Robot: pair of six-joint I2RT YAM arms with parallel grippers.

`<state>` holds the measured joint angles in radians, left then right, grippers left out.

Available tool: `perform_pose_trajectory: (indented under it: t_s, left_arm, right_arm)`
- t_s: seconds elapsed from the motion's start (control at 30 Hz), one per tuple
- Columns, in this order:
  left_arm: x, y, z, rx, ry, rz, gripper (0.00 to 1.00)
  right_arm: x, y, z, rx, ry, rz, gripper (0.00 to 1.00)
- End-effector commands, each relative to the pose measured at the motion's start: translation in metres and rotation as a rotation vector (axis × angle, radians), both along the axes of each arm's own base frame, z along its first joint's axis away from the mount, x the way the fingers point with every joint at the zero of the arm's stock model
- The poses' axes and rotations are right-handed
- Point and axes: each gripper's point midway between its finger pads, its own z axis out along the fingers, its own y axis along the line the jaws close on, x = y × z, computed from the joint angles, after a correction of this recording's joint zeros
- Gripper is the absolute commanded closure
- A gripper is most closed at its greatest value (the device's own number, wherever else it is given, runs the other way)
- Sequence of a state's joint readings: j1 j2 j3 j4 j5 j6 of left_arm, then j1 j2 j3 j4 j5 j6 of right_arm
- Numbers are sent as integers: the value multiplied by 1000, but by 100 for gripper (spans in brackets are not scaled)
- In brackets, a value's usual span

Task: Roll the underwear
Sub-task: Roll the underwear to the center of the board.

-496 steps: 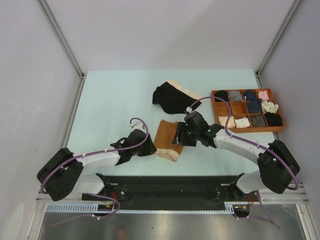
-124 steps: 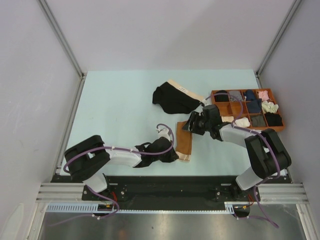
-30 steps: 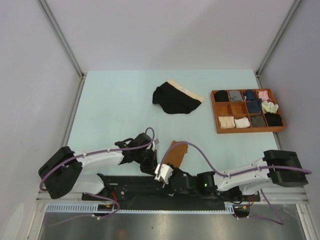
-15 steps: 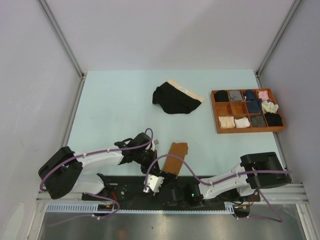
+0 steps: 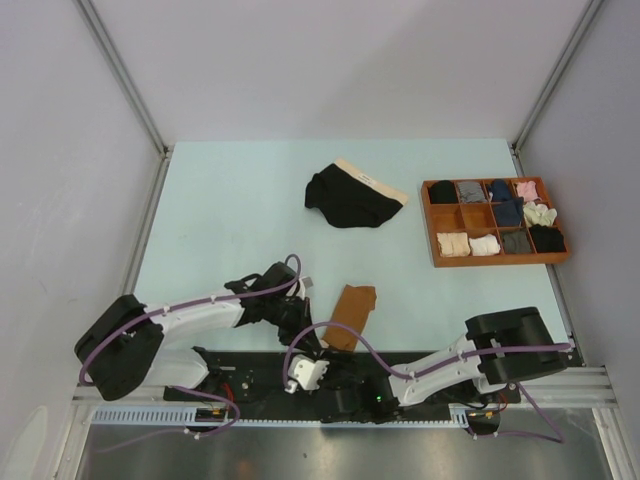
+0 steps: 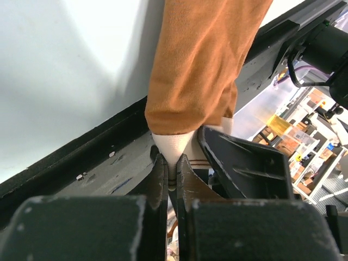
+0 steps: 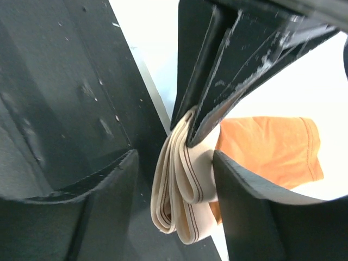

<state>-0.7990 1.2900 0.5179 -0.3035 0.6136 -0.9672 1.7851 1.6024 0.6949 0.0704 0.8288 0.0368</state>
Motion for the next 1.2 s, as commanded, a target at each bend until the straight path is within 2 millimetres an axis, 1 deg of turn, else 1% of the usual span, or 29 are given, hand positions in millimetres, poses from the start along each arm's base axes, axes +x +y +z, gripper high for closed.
perform_pose_trajectory:
  t_s: [0.0,0.07,0.1,0.17,0.23,0.27,0.3,0.33,0.37,0.4,0.47,0.5,0.53,0.6,0.63,0.67,0.7,0.73,0.77,0.8,0.83,0.87,0.9,0.97,1.03,1.07,1.1,1.13,1.17]
  left_arm:
    - [2,-2,15,-48,-15,-13,100]
    - [1,-2,16,-54,-13,-10,100]
    - [1,-2,17,-56,-12,-6,100]
    - [3,-3,19,-62,-18,-4,99]
    - [2,-2,19,-62,-14,-9,100]
    - [2,-2,19,-62,-16,-6,100]
    - [3,-2,18,-63,-17,-6,100]
    - [2,-2,18,-64,-16,-7,99]
    - [3,-3,18,-69,-17,-6,100]
    - [3,-3,18,-68,-15,-2,100]
    - [6,-4,20,-78,-25,2,96]
    - [7,-4,20,-82,-33,1,92]
    - [10,-4,22,-84,-44,5,76]
    - [18,-1,22,-76,-83,28,60]
    - [23,3,22,-67,-92,48,45]
    - [28,5,23,-66,-109,60,40]
    - [33,9,21,-48,-134,73,36]
    - [38,11,24,-51,-158,86,28]
    - [44,15,25,-46,-173,113,25]
    - [50,19,24,-29,-199,131,20]
    - [58,20,29,-27,-237,146,19]
    - [62,26,28,1,-246,165,18]
    - [67,29,29,11,-277,169,18]
    - [79,36,32,32,-335,214,17]
    - [83,41,29,58,-359,244,17]
    - [85,43,29,61,-372,255,17]
    - [87,44,29,61,-383,261,17]
    - [87,45,26,65,-387,266,17]
    - [90,47,27,62,-411,282,17]
  right_arm:
    - [4,1,6,23,-33,-57,50]
    - [5,0,5,15,-36,-66,58]
    - [7,-2,3,7,-41,-71,64]
    - [10,-3,1,7,-34,-85,70]
    - [9,-1,1,12,-20,-77,79]
    - [11,-1,2,16,-15,-82,81]
    - [10,0,2,18,-15,-75,88]
    - [9,1,2,18,-7,-69,94]
    - [9,1,1,15,-6,-69,98]
    - [9,1,0,11,-2,-63,100]
    - [5,3,-4,4,34,-40,100]
    - [5,4,-4,3,50,-34,100]
    - [1,6,-6,5,87,-15,100]
    - [4,6,-2,23,124,-21,100]
    - [4,7,3,44,154,-21,100]
    - [6,5,0,40,169,-28,100]
    - [7,5,5,57,186,-29,100]
    - [12,5,7,70,214,-37,100]
    - [13,3,6,81,240,-43,100]
    - [15,4,14,112,266,-42,100]
    - [19,3,15,125,302,-42,100]
    - [22,3,17,142,327,-49,100]
    - [26,2,24,172,347,-48,100]
    - [37,0,26,196,403,-59,100]
    - [41,-4,25,201,448,-49,100]
    - [51,-8,23,208,464,-72,100]
    - [55,-10,21,209,477,-78,100]
    - [54,-11,17,205,505,-66,100]
    - [62,-14,15,211,519,-86,100]
